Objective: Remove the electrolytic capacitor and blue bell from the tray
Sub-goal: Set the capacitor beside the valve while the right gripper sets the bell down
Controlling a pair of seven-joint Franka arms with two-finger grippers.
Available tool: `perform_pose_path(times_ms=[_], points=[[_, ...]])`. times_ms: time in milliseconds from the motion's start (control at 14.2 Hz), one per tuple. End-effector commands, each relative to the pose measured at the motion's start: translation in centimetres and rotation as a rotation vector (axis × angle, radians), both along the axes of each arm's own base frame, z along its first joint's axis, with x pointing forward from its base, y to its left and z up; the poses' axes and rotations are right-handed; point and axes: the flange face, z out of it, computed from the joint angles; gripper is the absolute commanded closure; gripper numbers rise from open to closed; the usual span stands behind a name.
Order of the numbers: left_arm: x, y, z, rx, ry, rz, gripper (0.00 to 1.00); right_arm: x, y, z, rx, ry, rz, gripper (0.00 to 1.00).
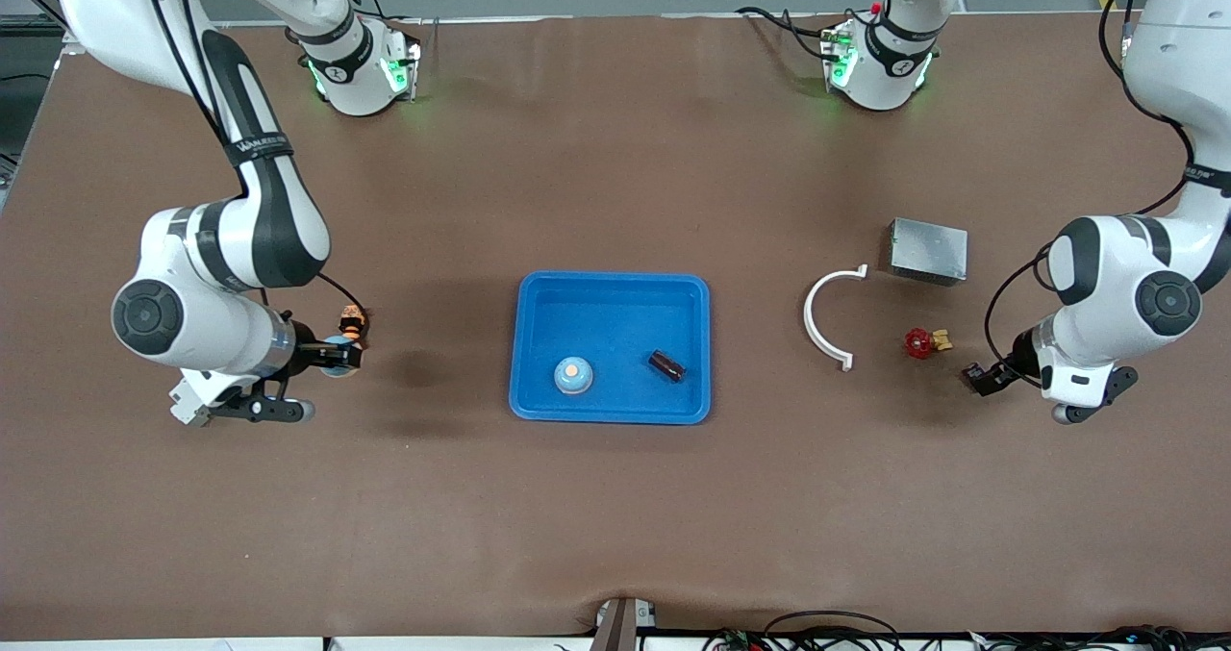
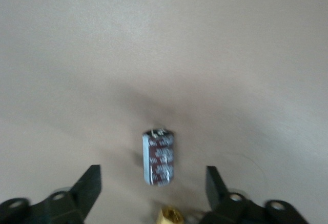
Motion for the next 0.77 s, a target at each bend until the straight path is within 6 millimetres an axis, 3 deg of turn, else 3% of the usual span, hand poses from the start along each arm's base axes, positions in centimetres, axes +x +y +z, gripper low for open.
perform_pose_path(times_ms=[0,70,211,422,703], points=[[0.4,-4.6,4.5,0.013,0.026,0.059,0.0,-3.5,-3.2,-1.4,0.006,-0.034,0.047,1.0],[0.6,-6.8,5.5,0.005,0.033,0.098,0.0,-4.2,-4.0,-2.1,0.007,-0.037,0.056,1.0],[1.1,-10.5,7.0,-0.016,0.011,0.159,0.2,-5.6,-6.0,-2.9,0.01,-0.057,0.072,1.0],[1.8,-17.9,7.9,-0.045,-0.014,0.264,0.31,-7.5,-8.4,-3.9,0.013,-0.066,0.097,1.0],[1.6,-25.7,8.2,-0.072,-0.023,0.402,0.32,-9.6,-11.5,-6.7,0.006,-0.103,0.124,1.0]])
